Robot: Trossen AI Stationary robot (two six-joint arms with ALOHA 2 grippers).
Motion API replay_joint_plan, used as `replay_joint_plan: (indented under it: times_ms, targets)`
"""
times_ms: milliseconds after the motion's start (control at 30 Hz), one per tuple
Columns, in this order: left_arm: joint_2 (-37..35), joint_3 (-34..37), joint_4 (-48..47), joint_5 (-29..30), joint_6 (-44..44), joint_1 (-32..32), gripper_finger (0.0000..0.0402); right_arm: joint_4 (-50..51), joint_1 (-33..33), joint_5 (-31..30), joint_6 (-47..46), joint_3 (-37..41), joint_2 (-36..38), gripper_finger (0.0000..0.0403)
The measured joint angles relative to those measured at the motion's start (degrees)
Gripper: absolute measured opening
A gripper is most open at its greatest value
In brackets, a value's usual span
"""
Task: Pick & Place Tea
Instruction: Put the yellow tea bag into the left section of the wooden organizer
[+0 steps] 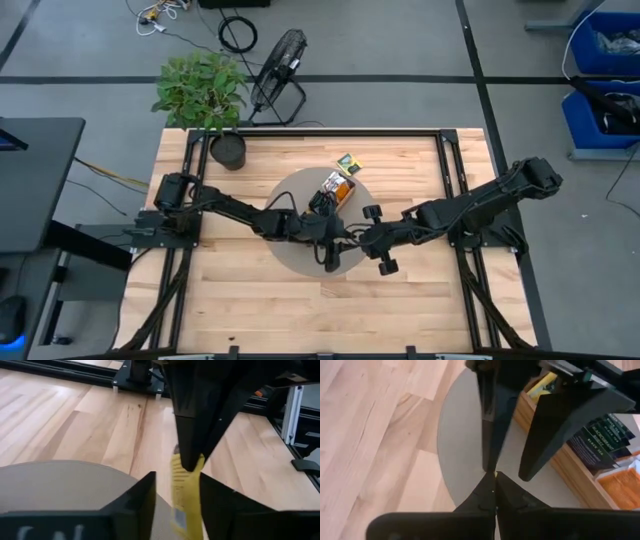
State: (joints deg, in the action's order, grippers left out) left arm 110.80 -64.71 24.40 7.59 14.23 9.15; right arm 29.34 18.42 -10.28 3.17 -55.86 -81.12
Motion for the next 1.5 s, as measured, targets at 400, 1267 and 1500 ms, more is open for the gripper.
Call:
replay_joint_plan:
  times_ms: [400,1267,1500]
  targets:
    - [-0.11,0.64,-1.36,4.85,-1.63,0.95,0.0004,-0.13,0.43,0.04,-1.07,0.00,-0.02,0.0047]
    - [-0.15,29.27,54.80,46.61,-5.63,11.46,0.0001,-13.32,8.32,-7.26,-5.59,7.70,3.13,0.0135]
    - [-0.13,29.27,46.80,55.79,4.36,10.94,0.0001,-17.11,8.30,-7.26,-5.77,11.53,3.17,0.0117]
